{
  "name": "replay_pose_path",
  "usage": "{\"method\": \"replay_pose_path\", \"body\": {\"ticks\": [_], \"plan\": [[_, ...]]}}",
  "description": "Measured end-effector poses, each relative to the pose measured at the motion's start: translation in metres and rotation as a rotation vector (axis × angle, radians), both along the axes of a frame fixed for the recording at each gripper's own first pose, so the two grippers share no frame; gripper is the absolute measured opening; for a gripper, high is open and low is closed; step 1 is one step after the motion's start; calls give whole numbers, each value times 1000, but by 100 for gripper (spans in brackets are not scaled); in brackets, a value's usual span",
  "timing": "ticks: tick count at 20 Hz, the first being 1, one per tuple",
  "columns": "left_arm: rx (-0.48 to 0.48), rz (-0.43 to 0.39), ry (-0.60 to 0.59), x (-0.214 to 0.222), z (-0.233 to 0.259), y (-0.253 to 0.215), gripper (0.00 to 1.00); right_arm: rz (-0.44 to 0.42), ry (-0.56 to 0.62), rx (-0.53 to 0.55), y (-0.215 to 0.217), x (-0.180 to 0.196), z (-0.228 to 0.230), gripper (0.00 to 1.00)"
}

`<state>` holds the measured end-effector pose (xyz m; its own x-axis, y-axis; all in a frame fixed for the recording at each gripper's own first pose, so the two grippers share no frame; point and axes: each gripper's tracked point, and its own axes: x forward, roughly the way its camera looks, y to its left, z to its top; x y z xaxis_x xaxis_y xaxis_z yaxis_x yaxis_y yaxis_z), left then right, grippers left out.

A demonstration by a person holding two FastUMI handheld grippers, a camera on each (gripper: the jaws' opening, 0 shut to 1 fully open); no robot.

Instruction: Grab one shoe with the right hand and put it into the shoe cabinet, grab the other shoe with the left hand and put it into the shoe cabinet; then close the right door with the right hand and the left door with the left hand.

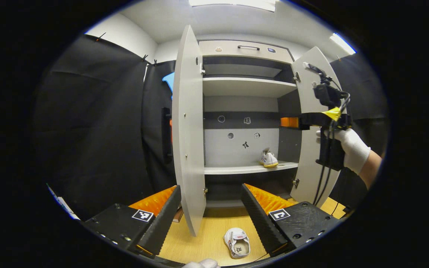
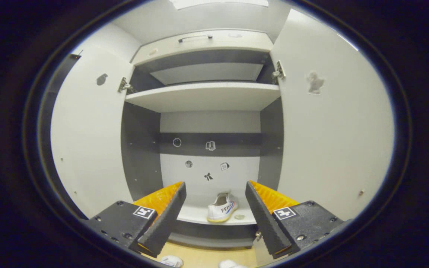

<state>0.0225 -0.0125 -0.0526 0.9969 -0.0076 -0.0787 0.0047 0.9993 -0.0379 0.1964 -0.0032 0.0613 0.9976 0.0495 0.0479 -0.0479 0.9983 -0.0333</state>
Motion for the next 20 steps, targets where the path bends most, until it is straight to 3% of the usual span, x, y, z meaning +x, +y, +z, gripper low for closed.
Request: {"method": "replay_pose_path", "body": {"ticks": [5, 7, 13, 17, 20], "plan": [[20, -40, -11, -1, -5, -10, 100, 2, 16, 24, -20, -83, -45, 100], [30, -52, -11, -3, -11, -15, 96, -6, 22, 25, -29, -109, -64, 100], [43, -102, 48, 1, -48, -36, 100, -32, 56, 44, -50, -142, -78, 100], [67, -124, 154, 3, -122, -52, 96, -28, 85, 3, -51, -148, -85, 100], [32, -157, 287, -2, -196, -68, 97, -20, 137, -16, -51, -150, -98, 100]]}}
